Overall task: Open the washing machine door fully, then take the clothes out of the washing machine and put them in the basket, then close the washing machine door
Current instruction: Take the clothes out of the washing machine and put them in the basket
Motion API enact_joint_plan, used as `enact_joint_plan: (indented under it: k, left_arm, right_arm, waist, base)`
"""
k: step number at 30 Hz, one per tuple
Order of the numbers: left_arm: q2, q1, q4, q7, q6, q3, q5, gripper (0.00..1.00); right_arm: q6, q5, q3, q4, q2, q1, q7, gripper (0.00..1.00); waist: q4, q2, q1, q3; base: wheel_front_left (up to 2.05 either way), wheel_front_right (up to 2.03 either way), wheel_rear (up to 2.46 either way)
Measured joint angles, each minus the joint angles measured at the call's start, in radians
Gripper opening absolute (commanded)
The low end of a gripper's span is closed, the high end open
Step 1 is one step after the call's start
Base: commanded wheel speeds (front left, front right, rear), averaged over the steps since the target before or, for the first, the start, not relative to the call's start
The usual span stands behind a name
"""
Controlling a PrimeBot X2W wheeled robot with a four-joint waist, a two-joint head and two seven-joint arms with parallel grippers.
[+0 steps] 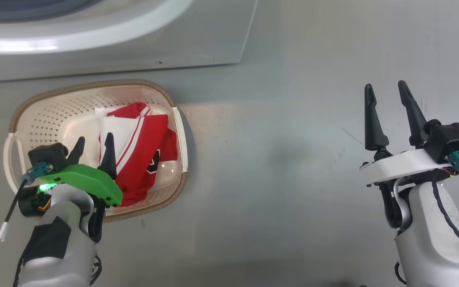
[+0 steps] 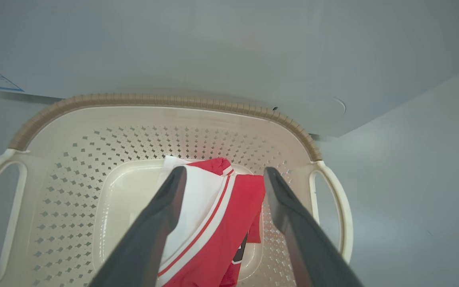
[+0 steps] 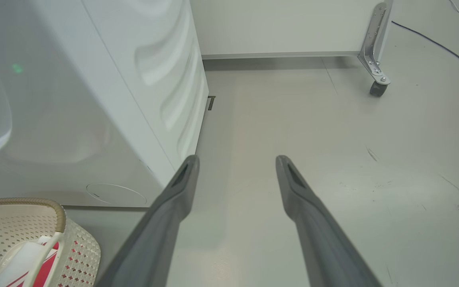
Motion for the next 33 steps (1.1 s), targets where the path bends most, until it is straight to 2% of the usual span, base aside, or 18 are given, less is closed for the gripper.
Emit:
enact_joint_plan:
  k: [7, 22, 33]
  left_arm:
    - [0.002, 0.05, -0.121, -0.002, -0.004, 0.048, 0.004, 1.0]
    - [0.002, 0.236, -0.419, -0.003, -0.009, 0.157, 0.103, 1.0]
    - [0.0, 0.396, -0.568, -0.002, 0.001, 0.218, 0.163, 1.0]
  right_arm:
    - [0.007, 0.0, 0.002, 0.024, 0.0, 0.005, 0.0, 1.0]
    - [0.012, 0.0, -0.001, 0.045, 0.001, 0.071, 0.0, 1.0]
    - [0.02, -0.004, -0.001, 0.059, 0.001, 0.13, 0.0, 1.0]
  waist:
    - [0.005, 0.0, 0.0, -0.077]
    - [0.015, 0.0, 0.0, -0.29]
    - [0.015, 0.0, -0.0001, -0.44]
  base:
    - [0.0, 0.0, 0.0]
    - [0.0, 0.0, 0.0]
    - [0.0, 0.0, 0.0]
